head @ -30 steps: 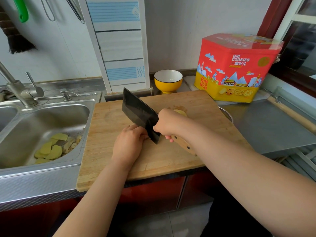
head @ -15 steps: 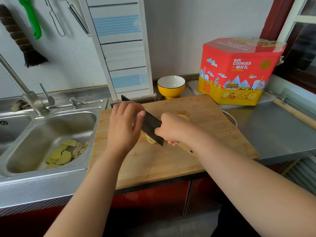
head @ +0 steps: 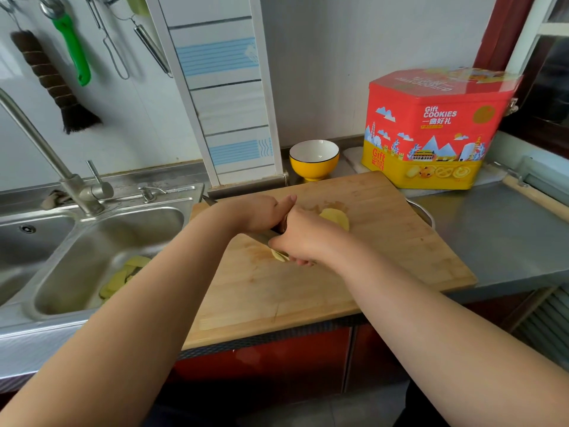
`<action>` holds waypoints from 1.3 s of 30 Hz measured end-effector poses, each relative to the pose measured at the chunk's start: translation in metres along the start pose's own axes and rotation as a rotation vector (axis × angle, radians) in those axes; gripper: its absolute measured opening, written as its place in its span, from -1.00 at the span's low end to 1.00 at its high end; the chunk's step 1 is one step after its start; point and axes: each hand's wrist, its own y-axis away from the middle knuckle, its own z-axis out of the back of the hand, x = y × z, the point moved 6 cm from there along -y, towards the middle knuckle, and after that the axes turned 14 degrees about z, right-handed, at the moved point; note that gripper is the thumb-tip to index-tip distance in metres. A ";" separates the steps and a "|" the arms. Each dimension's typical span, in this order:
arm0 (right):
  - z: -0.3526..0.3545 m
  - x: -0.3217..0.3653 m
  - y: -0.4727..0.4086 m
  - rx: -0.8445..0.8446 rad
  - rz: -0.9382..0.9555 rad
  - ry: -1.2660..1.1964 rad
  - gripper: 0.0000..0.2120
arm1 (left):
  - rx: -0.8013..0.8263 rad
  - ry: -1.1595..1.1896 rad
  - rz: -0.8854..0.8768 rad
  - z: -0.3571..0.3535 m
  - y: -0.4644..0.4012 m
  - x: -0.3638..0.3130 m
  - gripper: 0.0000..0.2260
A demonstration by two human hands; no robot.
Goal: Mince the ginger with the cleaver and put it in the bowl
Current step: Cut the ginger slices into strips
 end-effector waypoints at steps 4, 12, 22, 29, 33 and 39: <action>-0.004 0.002 0.002 -0.002 -0.004 -0.052 -0.49 | 0.226 -0.022 0.086 -0.002 -0.012 -0.002 -0.45; 0.004 0.005 0.013 -0.030 0.024 -0.059 -0.57 | 0.457 -0.051 0.169 -0.017 -0.034 -0.007 -0.78; 0.014 -0.001 0.025 -0.059 0.011 -0.095 -0.48 | 0.104 -0.034 -0.074 0.024 -0.029 -0.036 -0.47; 0.021 -0.021 0.026 -0.150 -0.014 -0.229 -0.64 | -1.218 0.251 -0.622 0.061 0.043 0.004 -0.81; 0.033 -0.032 0.029 -0.222 -0.003 -0.193 -0.78 | -1.288 0.134 -0.772 0.012 0.055 0.035 -0.91; 0.028 -0.034 0.034 -0.234 0.058 -0.072 -0.71 | -0.885 0.021 -0.577 -0.041 0.023 0.066 -0.74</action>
